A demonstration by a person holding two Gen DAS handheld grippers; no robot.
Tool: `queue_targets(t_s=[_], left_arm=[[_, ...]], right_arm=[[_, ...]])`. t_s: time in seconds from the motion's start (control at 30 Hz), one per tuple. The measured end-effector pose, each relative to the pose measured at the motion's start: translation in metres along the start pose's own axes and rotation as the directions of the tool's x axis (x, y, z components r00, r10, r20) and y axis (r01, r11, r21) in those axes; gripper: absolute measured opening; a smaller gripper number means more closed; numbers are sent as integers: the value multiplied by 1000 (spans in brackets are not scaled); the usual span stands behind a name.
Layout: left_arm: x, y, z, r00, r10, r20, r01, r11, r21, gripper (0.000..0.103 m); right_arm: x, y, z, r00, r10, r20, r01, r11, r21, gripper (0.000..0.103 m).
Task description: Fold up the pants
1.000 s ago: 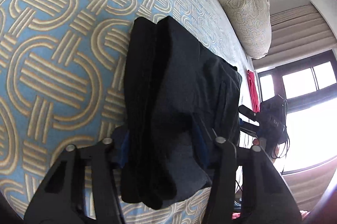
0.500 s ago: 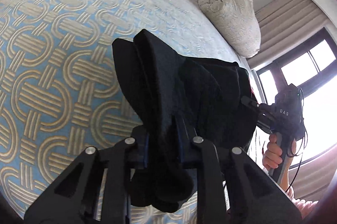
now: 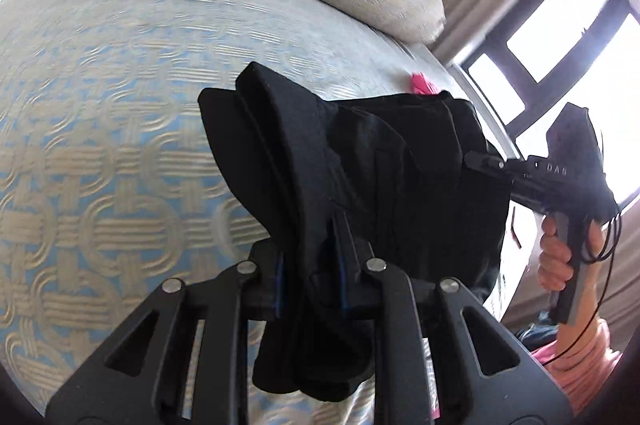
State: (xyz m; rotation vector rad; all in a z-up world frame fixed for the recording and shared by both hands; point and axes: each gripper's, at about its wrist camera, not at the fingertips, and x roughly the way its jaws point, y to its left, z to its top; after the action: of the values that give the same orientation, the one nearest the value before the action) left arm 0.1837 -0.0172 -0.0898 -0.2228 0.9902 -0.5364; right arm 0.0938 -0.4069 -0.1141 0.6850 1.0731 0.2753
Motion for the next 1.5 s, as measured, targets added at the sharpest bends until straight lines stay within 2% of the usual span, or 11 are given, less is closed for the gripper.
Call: queue_targets(t_s=[0.3, 0.4, 0.47, 0.53, 0.6, 0.63, 0.73, 0.9, 1.1, 1.3, 1.5], left_arm=[[82, -102, 15, 997, 6, -72, 9, 980, 201, 22], [107, -109, 15, 991, 85, -104, -61, 974, 218, 27], [114, -110, 13, 979, 187, -86, -160, 955, 250, 34], [111, -107, 10, 974, 212, -76, -185, 946, 266, 43], [103, -106, 5, 964, 260, -46, -235, 925, 298, 54], [96, -108, 3, 949, 317, 6, -300, 893, 334, 58], [78, -117, 2, 924, 373, 89, -377, 842, 386, 68], [35, -130, -2, 940, 319, 122, -341, 879, 333, 79], [-3, -155, -14, 939, 306, 159, -343, 875, 342, 82], [-44, -181, -26, 940, 263, 216, -325, 882, 340, 90], [-66, -194, -43, 945, 244, 216, -306, 894, 327, 91]], right_arm=[[-31, -78, 20, 978, -200, 51, 195, 977, 83, 10], [-22, -106, 20, 963, -269, 0, 267, 959, 96, 17], [-13, -128, 15, 924, -381, -42, 383, 918, 103, 24], [-10, -141, 6, 879, -474, -54, 477, 868, 137, 24], [-17, -138, -1, 873, -488, -15, 485, 862, 147, 25], [-23, -132, -6, 864, -503, 19, 495, 856, 151, 25], [-46, -119, -23, 816, -567, 113, 555, 823, 122, 27], [-63, -61, -65, 829, -530, 181, 535, 845, 23, 35], [-91, -27, -115, 763, -599, 245, 616, 787, 5, 44], [-123, -5, -149, 733, -616, 290, 642, 767, 8, 56], [-149, 14, -165, 755, -566, 329, 594, 804, 21, 62]])
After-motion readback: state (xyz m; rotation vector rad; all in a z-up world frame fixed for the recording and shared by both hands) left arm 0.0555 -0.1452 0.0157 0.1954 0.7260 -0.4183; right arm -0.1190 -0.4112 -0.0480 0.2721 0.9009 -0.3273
